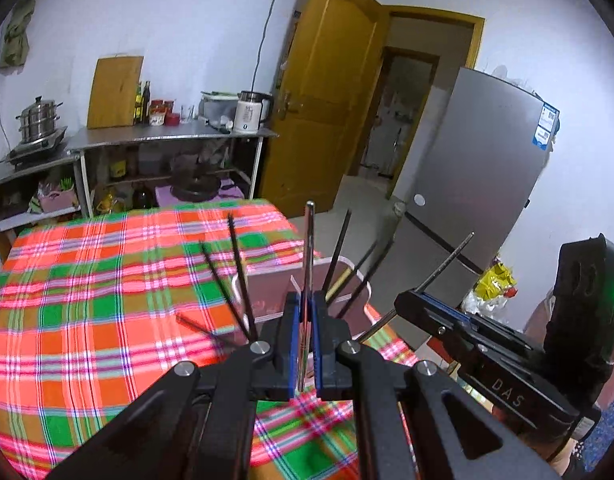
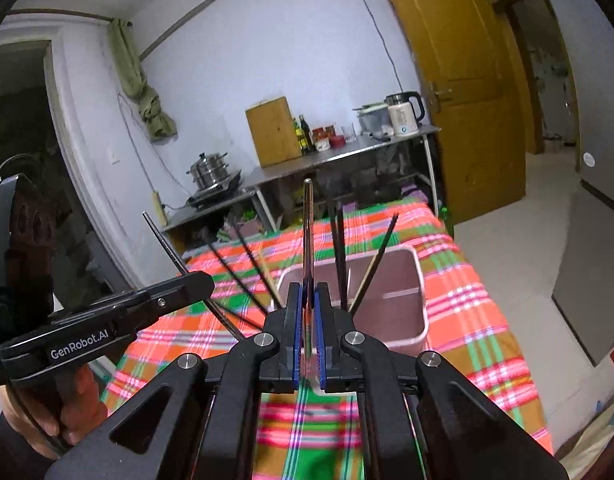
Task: Organize utensils
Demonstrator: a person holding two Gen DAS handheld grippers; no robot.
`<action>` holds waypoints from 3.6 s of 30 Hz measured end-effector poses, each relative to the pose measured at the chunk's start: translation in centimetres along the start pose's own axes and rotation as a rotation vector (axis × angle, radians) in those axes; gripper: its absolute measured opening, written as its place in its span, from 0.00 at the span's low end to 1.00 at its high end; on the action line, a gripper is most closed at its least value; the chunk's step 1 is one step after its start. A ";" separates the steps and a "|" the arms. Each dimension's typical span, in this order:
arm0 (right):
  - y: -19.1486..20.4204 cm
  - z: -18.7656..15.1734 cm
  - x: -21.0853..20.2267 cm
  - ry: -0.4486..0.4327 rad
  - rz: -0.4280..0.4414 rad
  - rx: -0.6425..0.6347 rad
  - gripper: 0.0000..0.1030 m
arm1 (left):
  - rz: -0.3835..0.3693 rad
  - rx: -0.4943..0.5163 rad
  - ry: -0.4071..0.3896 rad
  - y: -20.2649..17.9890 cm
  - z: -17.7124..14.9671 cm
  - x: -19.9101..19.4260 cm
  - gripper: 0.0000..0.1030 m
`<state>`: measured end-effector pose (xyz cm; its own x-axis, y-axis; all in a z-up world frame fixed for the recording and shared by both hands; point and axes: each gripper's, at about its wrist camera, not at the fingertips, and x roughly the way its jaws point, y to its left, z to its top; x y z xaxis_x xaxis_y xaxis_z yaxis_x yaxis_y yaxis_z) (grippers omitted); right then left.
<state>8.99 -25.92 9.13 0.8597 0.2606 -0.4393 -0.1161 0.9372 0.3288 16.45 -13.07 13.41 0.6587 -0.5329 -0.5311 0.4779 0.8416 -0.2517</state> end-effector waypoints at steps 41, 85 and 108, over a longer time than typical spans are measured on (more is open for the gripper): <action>-1.9 -1.1 6.4 0.075 -0.053 0.011 0.06 | 0.010 -0.011 0.057 1.9 -1.4 6.7 0.06; -0.7 -3.8 3.9 0.101 -0.075 -0.018 0.12 | 0.046 -0.020 0.057 2.5 -5.3 2.8 0.32; 2.2 -7.3 -0.9 0.072 -0.085 -0.112 0.14 | 0.074 0.039 0.009 0.4 -10.8 -1.9 0.44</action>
<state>4.29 -22.38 4.19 0.8313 0.1918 -0.5217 -0.1030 0.9755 0.1944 9.13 -10.72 5.63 0.6882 -0.4683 -0.5541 0.4501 0.8746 -0.1801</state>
